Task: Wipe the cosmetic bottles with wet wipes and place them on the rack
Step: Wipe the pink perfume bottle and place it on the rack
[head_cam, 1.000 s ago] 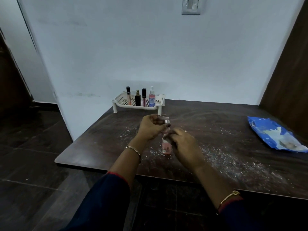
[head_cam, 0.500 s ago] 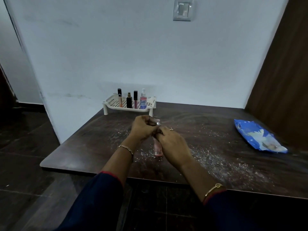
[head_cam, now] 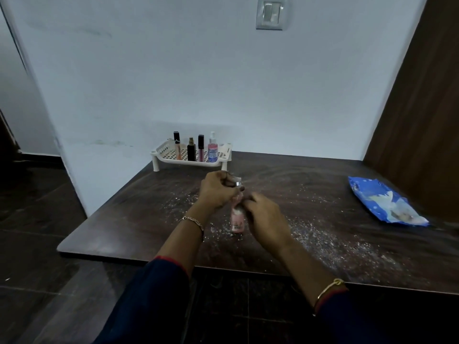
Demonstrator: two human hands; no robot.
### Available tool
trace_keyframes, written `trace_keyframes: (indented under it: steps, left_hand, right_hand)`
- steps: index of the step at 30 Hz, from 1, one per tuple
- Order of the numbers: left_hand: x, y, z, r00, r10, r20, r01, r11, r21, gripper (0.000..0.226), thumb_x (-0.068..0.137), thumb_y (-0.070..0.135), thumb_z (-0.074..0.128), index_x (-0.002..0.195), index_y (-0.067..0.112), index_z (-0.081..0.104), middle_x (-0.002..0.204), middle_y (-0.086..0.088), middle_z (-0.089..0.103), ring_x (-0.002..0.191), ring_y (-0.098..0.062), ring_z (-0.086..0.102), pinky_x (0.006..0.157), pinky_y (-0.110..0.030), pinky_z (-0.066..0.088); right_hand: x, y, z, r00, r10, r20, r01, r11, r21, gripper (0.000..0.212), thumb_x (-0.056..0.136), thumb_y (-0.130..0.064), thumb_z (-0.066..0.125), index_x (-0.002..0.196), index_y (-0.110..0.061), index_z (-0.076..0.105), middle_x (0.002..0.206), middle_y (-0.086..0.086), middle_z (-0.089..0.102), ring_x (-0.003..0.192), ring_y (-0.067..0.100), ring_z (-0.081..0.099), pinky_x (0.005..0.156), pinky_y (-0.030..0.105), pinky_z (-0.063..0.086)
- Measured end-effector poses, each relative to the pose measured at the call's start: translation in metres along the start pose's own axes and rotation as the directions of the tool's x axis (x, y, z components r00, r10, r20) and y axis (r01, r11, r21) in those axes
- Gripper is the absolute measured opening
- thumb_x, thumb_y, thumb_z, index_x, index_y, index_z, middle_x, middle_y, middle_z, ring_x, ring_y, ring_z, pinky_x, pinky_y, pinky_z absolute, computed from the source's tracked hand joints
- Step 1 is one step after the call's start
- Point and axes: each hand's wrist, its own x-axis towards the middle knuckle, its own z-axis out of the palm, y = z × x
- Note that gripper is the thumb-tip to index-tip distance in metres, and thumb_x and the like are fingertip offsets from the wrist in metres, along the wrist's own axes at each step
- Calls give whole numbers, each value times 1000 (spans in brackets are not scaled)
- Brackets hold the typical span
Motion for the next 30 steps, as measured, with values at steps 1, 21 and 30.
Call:
trace_keyframes:
  steps: [1, 21, 30]
  left_hand:
    - [0, -1, -1, 1000, -5, 7, 5, 1000, -10, 23, 71, 1, 77, 92, 1, 67, 88, -13, 70, 86, -25, 67, 87, -43, 55]
    - [-9, -6, -25, 994, 14, 112, 10, 977, -213, 13, 77, -8, 67, 83, 2, 62, 82, -9, 67, 67, -6, 67, 61, -20, 57]
    - [-15, -14, -39, 994, -83, 76, 99, 966, -241, 34, 80, 4, 69, 109, -9, 56, 107, -18, 68, 78, -15, 68, 55, -28, 58]
  right_hand:
    - [5, -1, 0, 999, 5, -50, -5, 1000, -3, 21, 90, -12, 54, 107, -12, 66, 108, 5, 64, 88, 21, 61, 75, 31, 50]
    - [12, -11, 8, 991, 122, -64, -109, 978, 179, 11, 84, -3, 62, 90, -7, 71, 91, 2, 64, 77, 9, 53, 66, 13, 38]
    - [-4, -12, 18, 999, 36, 17, -38, 995, 93, 11, 82, -6, 66, 91, -9, 72, 94, 2, 67, 77, 15, 63, 71, 30, 53]
